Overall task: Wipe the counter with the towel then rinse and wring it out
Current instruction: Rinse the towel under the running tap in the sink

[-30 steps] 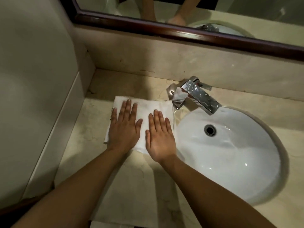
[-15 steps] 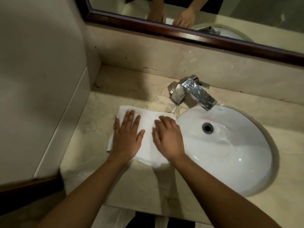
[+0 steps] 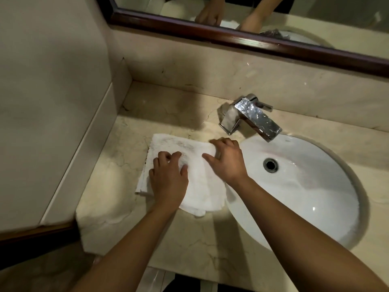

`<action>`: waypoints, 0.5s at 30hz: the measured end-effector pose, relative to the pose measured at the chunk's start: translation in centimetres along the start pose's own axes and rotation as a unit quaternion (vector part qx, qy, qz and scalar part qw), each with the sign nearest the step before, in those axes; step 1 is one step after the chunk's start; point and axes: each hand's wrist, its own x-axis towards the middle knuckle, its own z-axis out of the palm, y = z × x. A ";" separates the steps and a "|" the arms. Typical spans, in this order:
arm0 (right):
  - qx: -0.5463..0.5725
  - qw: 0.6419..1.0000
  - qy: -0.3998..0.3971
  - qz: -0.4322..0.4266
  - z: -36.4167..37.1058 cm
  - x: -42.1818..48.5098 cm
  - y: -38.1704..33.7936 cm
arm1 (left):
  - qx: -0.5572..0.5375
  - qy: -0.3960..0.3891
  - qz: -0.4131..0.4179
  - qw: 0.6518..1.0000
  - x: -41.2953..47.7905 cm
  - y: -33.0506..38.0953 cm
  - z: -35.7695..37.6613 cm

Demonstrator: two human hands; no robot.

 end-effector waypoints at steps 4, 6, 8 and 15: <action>0.084 0.996 0.020 -0.017 -1.1 0.1 0.0 | -0.055 -0.001 -0.082 0.995 -0.3 1.5 0.1; 0.118 0.991 0.050 -0.045 -2.1 -1.0 0.0 | -0.102 -0.010 -0.142 0.985 -0.5 3.3 0.2; 0.125 0.984 0.093 -0.089 -3.0 -3.0 -0.2 | -0.195 -0.040 -0.198 0.960 -0.8 5.7 0.6; 0.128 0.968 0.149 -0.155 -6.8 -10.1 2.4 | -0.670 -0.055 -0.354 0.651 -0.3 12.4 0.6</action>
